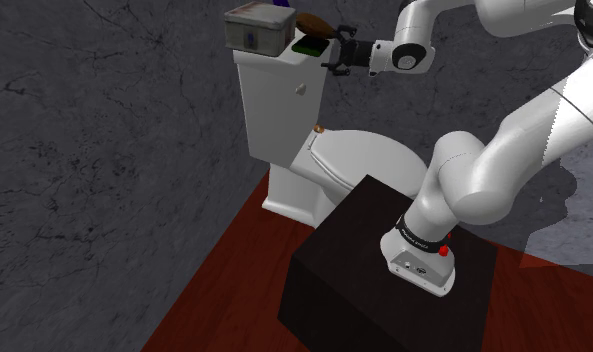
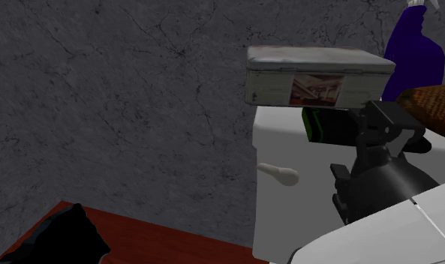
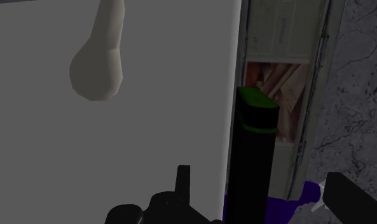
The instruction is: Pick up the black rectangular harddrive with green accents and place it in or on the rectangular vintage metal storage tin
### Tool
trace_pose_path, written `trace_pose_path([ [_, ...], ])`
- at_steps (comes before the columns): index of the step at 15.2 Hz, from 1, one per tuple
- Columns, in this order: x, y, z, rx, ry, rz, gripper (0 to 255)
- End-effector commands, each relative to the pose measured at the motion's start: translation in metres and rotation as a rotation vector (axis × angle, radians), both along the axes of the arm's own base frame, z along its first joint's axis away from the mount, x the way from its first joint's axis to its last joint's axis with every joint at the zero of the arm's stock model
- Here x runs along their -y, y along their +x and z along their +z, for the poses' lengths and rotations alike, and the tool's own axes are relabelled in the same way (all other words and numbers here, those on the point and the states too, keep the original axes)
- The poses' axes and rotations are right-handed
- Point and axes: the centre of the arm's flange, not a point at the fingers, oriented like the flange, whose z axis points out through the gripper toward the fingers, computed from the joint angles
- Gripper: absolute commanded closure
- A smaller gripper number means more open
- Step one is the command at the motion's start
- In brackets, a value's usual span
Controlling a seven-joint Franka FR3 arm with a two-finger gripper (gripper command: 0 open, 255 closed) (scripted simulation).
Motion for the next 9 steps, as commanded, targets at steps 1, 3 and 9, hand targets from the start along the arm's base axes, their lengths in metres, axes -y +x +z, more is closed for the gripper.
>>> trace_pose_path([
  [1,-0.0001,0.0004,-0.0002,0.0,0.0,0.0,0],
  [3,-0.0001,0.0004,-0.0002,0.0,0.0,0.0,0],
  [9,-0.0001,0.0004,-0.0002,0.0,0.0,0.0,255],
])
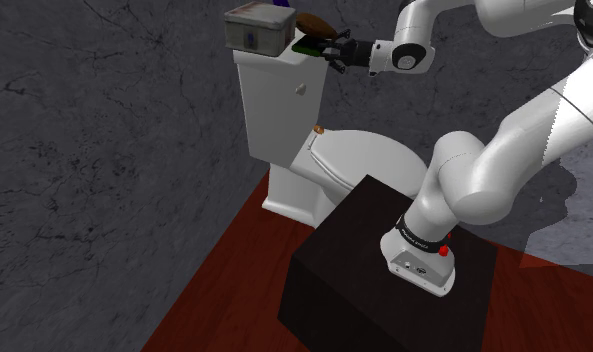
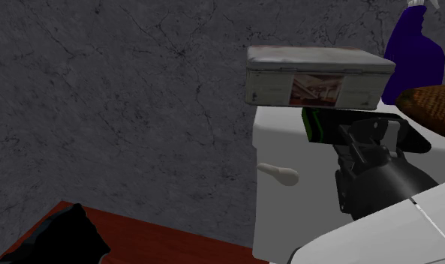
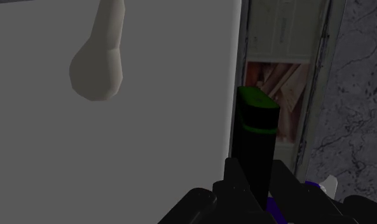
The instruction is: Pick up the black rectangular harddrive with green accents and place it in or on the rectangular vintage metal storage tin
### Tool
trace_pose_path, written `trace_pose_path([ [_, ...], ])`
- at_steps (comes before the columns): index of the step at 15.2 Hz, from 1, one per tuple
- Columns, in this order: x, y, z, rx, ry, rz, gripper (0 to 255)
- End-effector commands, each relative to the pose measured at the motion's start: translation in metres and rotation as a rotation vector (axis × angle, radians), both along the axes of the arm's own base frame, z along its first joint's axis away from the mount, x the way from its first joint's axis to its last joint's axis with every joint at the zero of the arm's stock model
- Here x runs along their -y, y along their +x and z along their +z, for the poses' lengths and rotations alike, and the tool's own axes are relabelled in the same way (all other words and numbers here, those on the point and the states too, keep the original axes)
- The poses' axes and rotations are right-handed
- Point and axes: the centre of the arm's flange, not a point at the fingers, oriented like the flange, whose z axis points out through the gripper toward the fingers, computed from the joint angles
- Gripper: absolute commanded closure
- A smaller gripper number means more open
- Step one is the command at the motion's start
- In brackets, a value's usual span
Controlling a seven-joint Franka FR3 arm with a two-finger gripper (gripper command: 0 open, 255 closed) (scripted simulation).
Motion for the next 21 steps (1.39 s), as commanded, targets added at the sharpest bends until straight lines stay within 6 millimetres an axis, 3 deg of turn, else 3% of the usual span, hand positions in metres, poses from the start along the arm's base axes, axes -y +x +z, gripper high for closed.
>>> trace_pose_path([
  [1,0.0,0.0,0.0,0.0,0.0,0.0,255],
  [5,0.0,0.0,0.0,0.0,0.0,0.0,255],
  [21,0.0,0.0,0.085,0.0,0.0,0.0,255],
])
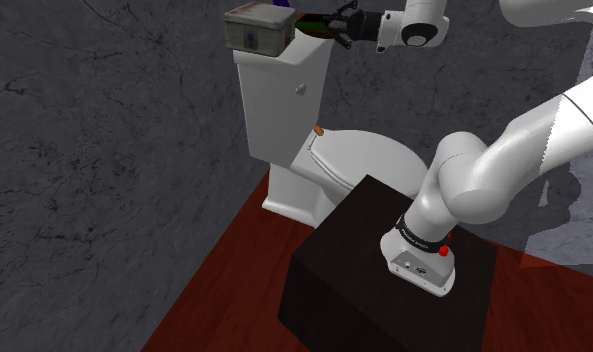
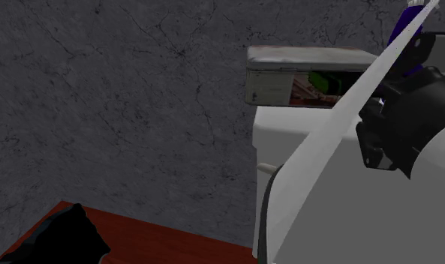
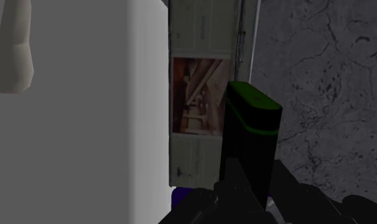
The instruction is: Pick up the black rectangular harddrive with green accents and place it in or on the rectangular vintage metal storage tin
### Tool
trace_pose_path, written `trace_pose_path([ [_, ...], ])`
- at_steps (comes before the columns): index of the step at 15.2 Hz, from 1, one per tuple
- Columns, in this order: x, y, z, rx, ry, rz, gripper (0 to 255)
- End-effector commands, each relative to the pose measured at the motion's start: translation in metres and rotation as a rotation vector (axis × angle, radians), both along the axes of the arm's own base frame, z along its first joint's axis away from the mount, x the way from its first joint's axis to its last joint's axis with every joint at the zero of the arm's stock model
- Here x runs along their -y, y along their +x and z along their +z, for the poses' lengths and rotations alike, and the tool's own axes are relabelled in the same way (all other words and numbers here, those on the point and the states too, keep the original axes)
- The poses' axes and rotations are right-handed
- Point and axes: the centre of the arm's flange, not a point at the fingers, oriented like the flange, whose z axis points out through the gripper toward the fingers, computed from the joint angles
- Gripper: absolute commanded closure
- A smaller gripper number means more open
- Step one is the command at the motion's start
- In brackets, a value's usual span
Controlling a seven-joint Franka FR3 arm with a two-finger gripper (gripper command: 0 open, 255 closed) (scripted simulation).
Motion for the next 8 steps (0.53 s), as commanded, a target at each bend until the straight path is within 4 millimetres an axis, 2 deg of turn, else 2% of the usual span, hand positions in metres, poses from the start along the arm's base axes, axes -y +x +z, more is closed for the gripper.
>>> trace_pose_path([
  [1,-0.001,0.0,0.01,0.0,0.0,0.0,255],
  [8,-0.001,0.0,0.047,0.0,0.0,0.0,255],
])
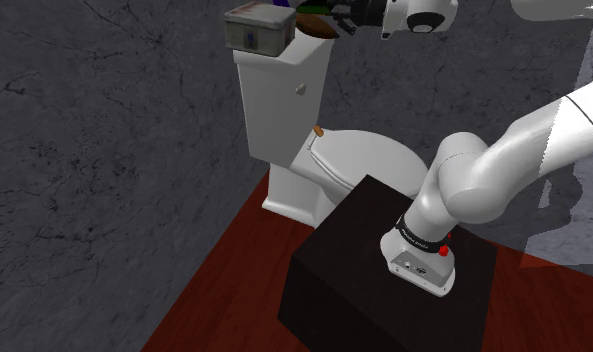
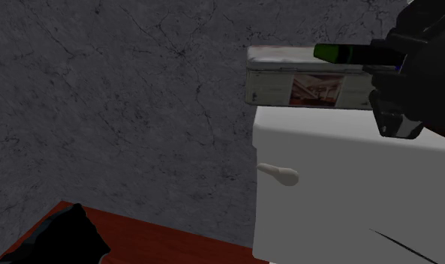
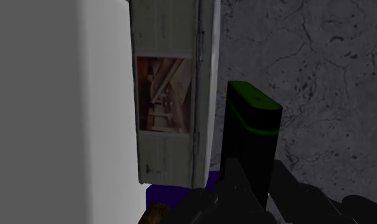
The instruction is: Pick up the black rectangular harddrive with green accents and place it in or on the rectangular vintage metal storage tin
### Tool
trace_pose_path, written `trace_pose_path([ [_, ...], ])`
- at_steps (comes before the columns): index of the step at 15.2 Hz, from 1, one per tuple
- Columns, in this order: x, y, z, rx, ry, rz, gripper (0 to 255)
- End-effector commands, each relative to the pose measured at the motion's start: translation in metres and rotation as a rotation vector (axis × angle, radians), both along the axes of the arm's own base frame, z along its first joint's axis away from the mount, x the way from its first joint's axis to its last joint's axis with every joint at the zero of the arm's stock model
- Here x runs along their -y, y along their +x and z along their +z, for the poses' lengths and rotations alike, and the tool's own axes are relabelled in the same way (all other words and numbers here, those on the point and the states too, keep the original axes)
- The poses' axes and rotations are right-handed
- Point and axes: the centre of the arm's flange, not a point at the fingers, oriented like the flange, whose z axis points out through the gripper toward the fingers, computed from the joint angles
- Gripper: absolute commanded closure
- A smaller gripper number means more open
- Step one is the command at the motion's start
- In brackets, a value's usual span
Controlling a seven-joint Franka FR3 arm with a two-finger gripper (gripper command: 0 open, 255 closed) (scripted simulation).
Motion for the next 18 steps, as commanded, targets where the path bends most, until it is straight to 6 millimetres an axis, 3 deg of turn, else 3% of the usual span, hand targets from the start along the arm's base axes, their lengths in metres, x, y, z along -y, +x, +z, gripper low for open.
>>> trace_pose_path([
  [1,0.0,0.001,0.011,0.0,0.0,0.0,255],
  [9,0.0,0.001,0.051,0.0,0.0,0.0,255],
  [18,-0.087,0.082,0.052,0.0,0.0,0.0,255],
])
